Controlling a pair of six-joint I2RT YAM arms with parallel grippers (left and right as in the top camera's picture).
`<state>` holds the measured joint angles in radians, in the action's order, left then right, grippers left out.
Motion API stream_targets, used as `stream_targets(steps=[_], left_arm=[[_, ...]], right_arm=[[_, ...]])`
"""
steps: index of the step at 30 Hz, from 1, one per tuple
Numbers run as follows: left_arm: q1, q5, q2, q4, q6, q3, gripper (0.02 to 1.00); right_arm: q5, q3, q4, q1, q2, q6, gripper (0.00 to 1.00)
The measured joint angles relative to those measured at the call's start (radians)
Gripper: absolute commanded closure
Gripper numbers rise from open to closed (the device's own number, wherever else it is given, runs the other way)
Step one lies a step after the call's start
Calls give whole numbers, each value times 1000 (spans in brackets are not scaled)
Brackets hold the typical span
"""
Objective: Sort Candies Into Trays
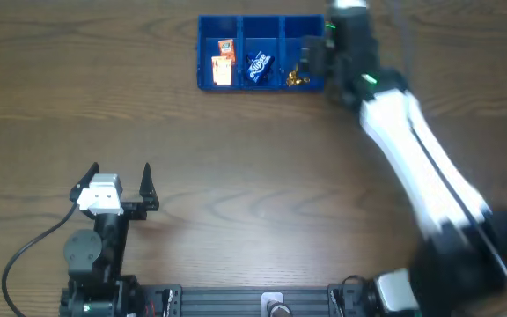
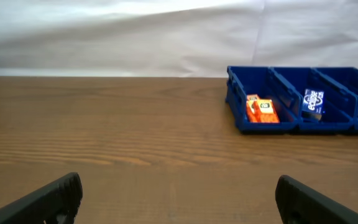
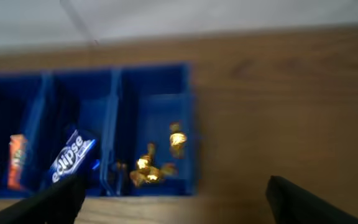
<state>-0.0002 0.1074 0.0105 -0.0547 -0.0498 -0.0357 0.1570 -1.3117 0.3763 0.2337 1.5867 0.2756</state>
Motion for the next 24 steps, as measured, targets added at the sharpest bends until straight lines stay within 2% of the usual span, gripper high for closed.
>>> stream_targets(steps=[4,9,12,14,17,24], left_arm=[[0,0,0,0,0,0,20],[0,-1,0,1,0,0,20],[0,0,0,0,0,0,20],[0,0,0,1,0,0,20],[0,0,0,0,0,0,20],[0,0,0,0,0,0,20]], right_arm=[[-17,236,9,-220,-499,-47,1],[-56,634,-43,-249,-1037,-132,1],[-135,848,-80,-271,-1323,-151,1],[-195,943,-80,-273,-1445,-155,1],[-240,1023,-97,-269,-1519,-156,1],[-281,1185,-339,-256,-1576,-122,1]])
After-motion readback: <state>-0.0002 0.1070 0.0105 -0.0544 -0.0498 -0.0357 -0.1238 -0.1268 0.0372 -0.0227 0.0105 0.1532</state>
